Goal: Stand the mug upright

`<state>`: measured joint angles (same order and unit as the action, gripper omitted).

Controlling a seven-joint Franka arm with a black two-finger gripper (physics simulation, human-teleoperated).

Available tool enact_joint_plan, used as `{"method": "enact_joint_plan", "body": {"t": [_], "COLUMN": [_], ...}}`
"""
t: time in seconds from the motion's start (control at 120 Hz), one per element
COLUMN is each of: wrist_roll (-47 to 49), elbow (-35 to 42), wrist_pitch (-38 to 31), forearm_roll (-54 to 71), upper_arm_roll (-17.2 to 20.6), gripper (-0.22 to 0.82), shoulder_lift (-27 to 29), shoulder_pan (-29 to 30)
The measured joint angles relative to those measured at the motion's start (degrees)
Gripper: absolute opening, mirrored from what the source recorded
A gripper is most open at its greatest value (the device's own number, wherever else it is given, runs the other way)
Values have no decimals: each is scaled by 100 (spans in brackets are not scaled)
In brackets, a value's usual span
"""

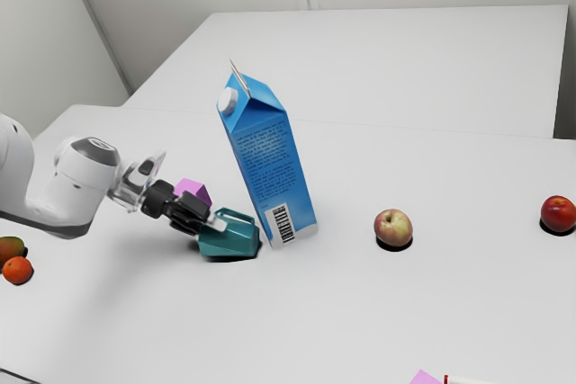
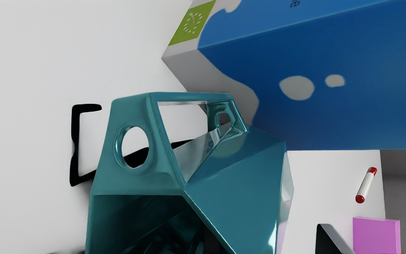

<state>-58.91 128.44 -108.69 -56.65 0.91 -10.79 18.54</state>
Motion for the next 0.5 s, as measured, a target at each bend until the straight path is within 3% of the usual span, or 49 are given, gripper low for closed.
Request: {"method": "enact_joint_plan", "body": {"t": [0.283,0.5], "wrist_roll": [-183,-277], "elbow": [-10,-7], "wrist_pitch": [75,130], "forearm_roll": [-25,-13], "upper_arm_roll": [21,80], "gripper": [-6,-14], "shoulder_lift": [62,262], "shoulder_pan": [23,53]}}
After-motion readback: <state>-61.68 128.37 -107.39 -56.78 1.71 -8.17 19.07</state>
